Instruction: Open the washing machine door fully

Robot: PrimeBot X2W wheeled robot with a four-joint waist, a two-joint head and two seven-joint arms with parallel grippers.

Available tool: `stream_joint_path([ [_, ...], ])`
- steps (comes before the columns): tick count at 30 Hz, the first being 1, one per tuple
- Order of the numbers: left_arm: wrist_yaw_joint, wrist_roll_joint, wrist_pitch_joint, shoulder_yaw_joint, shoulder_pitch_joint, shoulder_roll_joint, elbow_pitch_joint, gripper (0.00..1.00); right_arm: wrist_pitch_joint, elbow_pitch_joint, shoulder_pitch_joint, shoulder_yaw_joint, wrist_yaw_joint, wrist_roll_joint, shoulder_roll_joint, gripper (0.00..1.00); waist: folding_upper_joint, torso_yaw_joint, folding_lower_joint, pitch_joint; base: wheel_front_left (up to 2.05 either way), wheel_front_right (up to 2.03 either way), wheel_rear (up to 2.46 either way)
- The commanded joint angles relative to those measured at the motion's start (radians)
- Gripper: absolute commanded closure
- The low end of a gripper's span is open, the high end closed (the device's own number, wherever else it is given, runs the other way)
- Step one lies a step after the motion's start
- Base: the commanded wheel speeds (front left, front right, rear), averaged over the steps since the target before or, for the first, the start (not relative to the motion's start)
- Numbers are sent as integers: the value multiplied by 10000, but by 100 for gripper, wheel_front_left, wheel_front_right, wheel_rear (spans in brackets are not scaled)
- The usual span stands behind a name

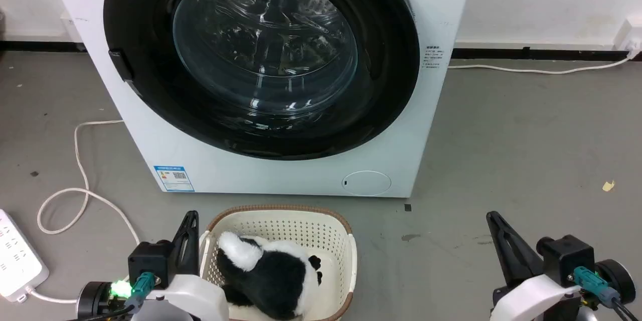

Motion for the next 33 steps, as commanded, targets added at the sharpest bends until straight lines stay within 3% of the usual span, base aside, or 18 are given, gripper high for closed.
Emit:
stream_joint_path([
  [1, 20, 89, 3, -5, -41, 12, -41, 100, 14, 24, -119, -9, -9, -62, 47, 100, 0, 0, 0, 0, 0, 0, 0],
  [33, 20, 89, 3, -5, -41, 12, -41, 100, 14, 24, -119, -9, -9, -62, 47, 100, 0, 0, 0, 0, 0, 0, 0],
])
